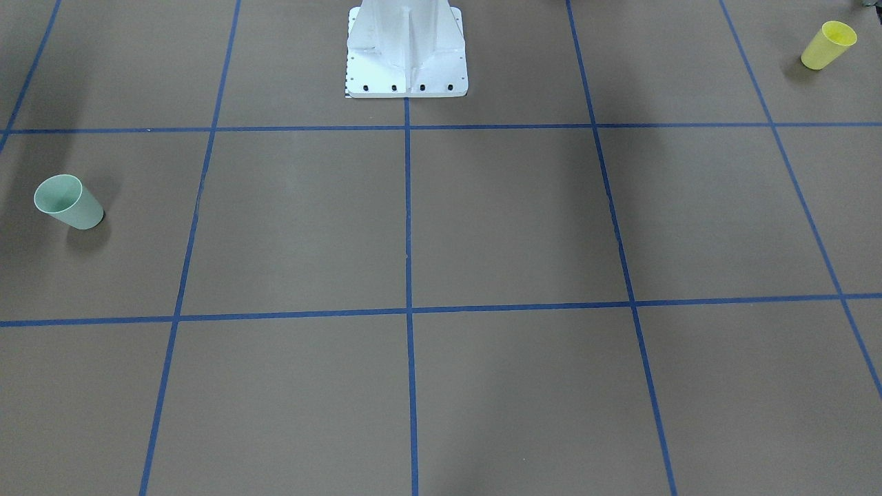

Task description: Transfer and stack yellow cup on green cup

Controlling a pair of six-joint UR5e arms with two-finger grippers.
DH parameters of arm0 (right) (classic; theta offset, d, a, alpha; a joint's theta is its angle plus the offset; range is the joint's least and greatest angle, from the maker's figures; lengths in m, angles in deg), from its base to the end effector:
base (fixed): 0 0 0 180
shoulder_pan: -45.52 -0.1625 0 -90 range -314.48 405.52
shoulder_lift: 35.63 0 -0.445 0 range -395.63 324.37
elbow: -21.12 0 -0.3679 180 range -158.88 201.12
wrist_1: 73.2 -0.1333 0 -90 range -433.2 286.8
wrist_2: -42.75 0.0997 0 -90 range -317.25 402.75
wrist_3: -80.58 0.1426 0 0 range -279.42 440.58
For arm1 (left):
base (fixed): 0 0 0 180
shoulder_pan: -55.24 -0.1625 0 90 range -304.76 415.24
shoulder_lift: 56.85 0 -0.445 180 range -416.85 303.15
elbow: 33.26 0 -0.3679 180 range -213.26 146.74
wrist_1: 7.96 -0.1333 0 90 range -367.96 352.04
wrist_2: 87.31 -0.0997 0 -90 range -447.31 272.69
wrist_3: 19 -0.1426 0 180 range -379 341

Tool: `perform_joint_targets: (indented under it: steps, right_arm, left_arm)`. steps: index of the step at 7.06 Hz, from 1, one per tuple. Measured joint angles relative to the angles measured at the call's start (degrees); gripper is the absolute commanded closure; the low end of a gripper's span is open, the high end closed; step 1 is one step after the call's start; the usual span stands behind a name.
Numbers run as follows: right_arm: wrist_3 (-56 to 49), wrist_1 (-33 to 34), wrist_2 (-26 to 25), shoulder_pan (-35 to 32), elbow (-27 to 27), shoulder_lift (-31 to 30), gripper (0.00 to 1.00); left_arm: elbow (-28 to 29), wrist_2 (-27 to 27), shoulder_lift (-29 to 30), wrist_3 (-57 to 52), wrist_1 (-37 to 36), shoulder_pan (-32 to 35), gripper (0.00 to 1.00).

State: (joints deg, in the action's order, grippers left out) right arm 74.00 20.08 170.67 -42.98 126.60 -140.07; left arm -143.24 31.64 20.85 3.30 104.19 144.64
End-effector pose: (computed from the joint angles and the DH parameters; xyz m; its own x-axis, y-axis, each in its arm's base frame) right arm 0.0364 -0.3532 0.7031 0.7810 -0.1111 0.6145 0.1164 0.9927 0.0315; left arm -0.0599 -0.4190 0.6068 0.8107 -0.0979 -0.5773 0.3227 0.8974 0.3009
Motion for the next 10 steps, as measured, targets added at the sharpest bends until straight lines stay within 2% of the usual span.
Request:
perform_joint_targets:
  steps: [3, 5, 7, 10]
  right_arm:
    - [-0.1, -0.1, 0.0, 0.0, -0.4, -2.2, 0.0]
    - [-0.1, -0.1, -0.1, 0.0, -0.6, -2.7, 0.0]
    - [-0.1, -0.1, -0.1, 0.0, -0.8, -2.9, 0.0]
    - [-0.1, -0.1, -0.1, 0.0, -1.0, -3.0, 0.0]
  left_arm:
    - [-3.4, -18.2, -7.5, 16.9, 0.1, -0.3, 0.0]
    - [-4.0, -28.4, -12.6, 25.3, 0.0, -0.5, 0.0]
    - [-4.1, -36.5, -16.3, 32.6, -0.6, -0.6, 0.0]
    - [-4.1, -46.1, -17.5, 43.9, -7.0, -1.4, 0.0]
